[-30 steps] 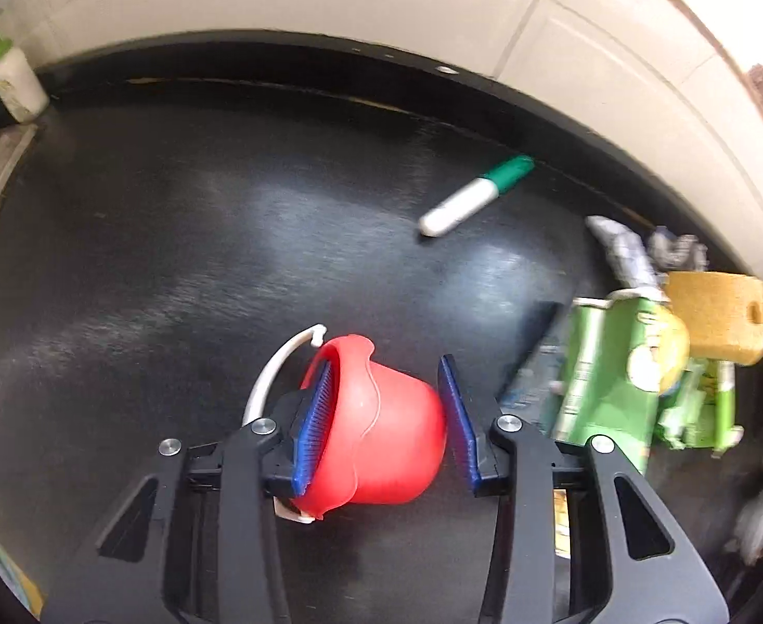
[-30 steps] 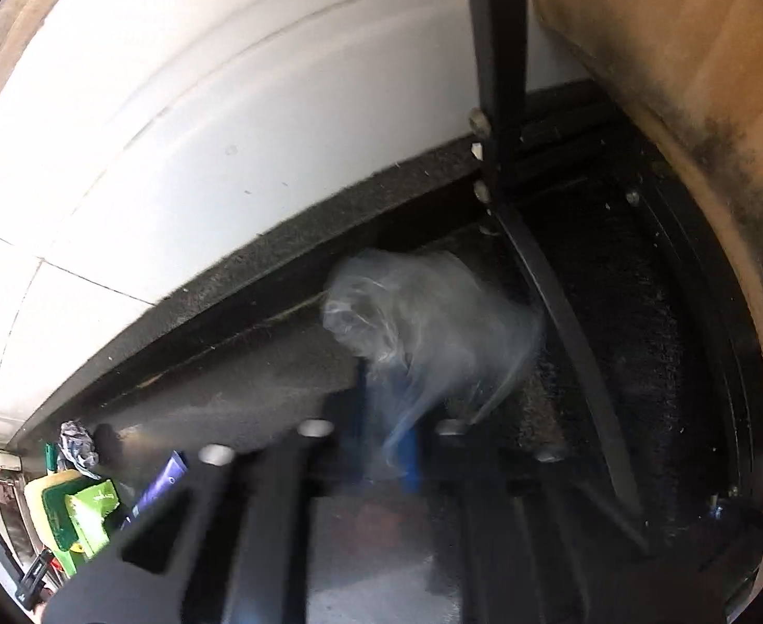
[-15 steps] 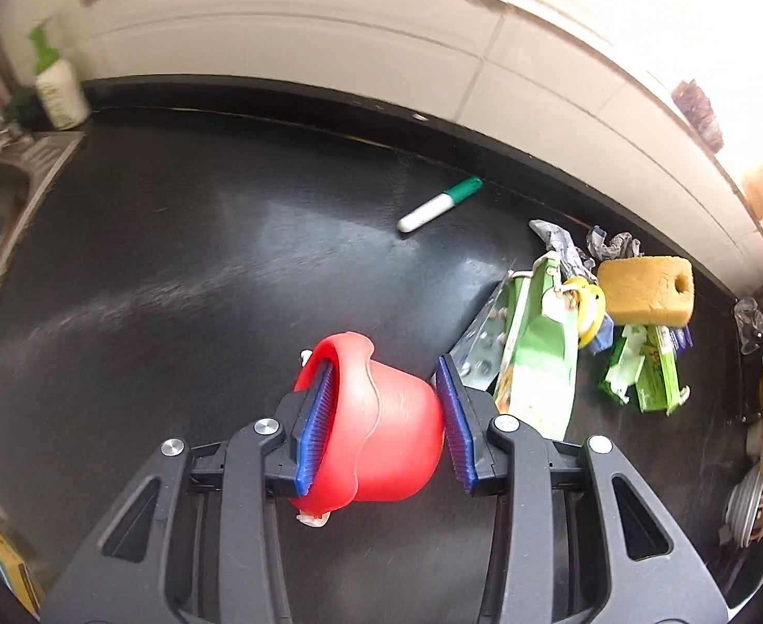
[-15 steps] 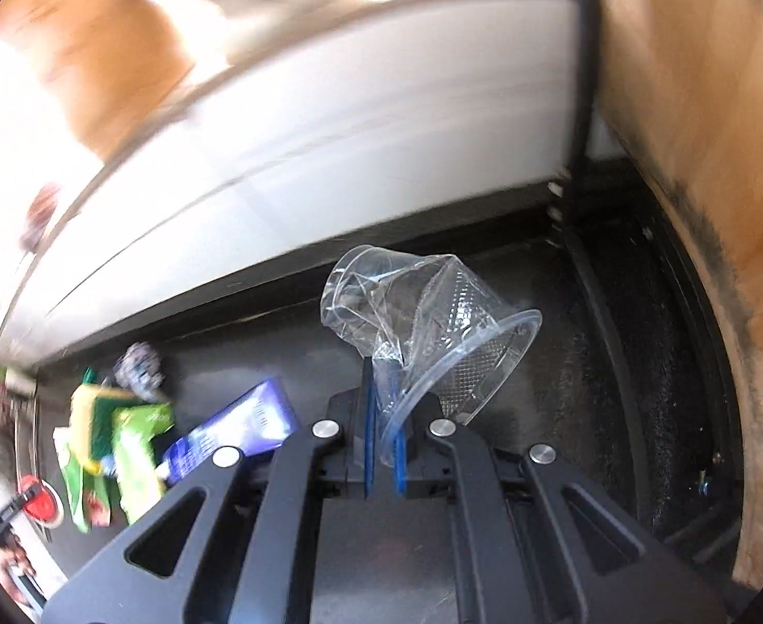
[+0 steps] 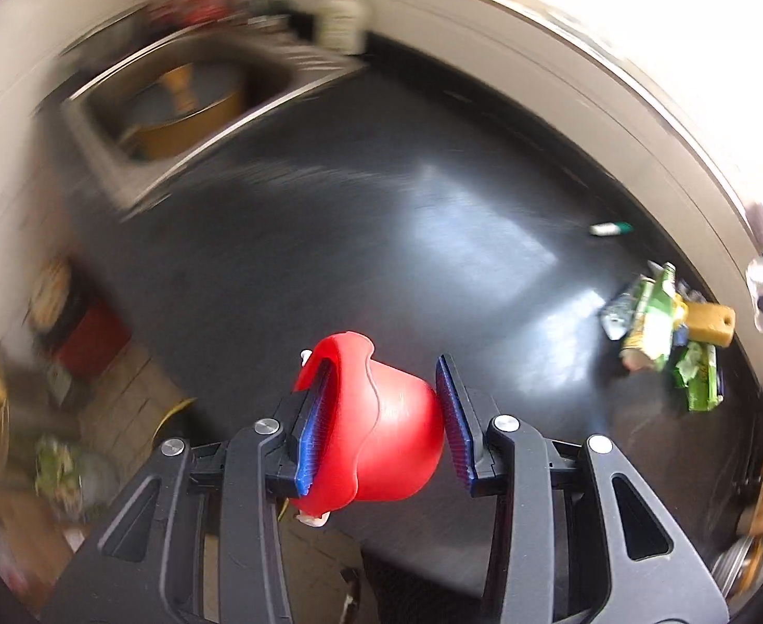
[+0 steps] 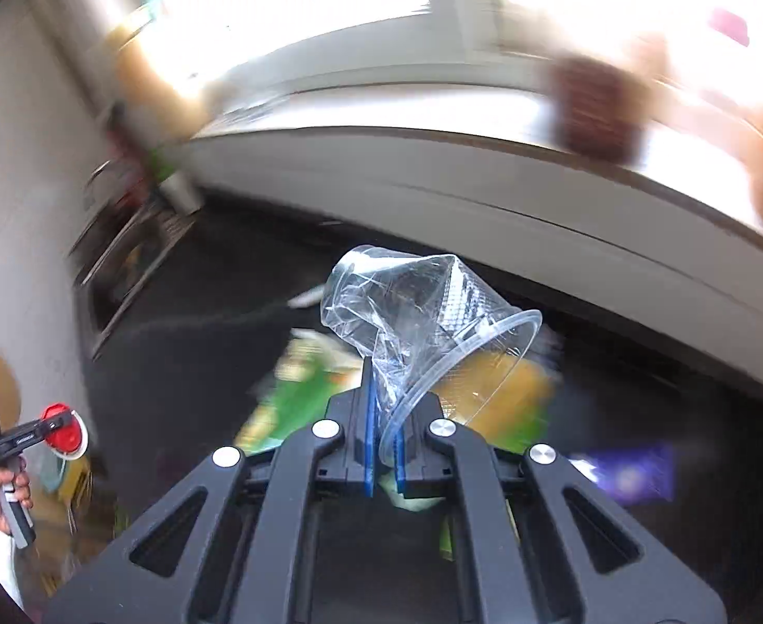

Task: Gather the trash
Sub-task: 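Carry the red cup and clear cup over the trash bin with both grippers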

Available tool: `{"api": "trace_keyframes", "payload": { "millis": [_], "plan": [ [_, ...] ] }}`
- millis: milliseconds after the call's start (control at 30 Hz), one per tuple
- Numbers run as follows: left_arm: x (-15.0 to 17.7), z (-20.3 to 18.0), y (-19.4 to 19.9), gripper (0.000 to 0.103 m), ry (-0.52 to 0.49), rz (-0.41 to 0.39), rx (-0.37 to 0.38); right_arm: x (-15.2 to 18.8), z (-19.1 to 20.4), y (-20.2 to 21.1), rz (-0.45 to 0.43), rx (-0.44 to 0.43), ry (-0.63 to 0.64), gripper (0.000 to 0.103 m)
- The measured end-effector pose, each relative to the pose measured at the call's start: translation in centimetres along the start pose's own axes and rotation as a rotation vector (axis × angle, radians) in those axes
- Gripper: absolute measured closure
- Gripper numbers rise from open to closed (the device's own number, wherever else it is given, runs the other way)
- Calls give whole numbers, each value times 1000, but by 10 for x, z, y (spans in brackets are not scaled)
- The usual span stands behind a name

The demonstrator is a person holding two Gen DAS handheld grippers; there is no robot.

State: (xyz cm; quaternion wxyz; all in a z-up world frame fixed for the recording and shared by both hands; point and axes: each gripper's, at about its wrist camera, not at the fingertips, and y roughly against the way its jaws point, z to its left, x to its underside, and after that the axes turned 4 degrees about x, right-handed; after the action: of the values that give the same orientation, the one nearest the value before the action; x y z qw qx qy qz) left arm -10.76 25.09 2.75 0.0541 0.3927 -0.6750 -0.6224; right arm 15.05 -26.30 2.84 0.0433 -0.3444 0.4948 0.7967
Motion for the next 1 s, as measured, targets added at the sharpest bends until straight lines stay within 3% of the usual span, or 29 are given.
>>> {"api": "trace_keyframes", "payload": {
  "millis": [133,233,400,567,767,1000],
  "plan": [
    [35,57,32,64,129,-27,-53,-18,119,-30,41,-134,211,97],
    [65,94,55,64,215,-39,-105,-14,220,-45,89,-260,372,97],
    [112,141,80,64,340,-32,-159,35,385,-73,239,-499,581,97],
    [150,171,67,64,415,3,-172,105,493,-114,381,-571,747,97],
    [189,201,14,65,487,48,-115,180,557,-175,559,-574,815,97],
    [204,228,-51,65,550,85,-67,236,576,-235,642,-493,889,97]
  ]
}}
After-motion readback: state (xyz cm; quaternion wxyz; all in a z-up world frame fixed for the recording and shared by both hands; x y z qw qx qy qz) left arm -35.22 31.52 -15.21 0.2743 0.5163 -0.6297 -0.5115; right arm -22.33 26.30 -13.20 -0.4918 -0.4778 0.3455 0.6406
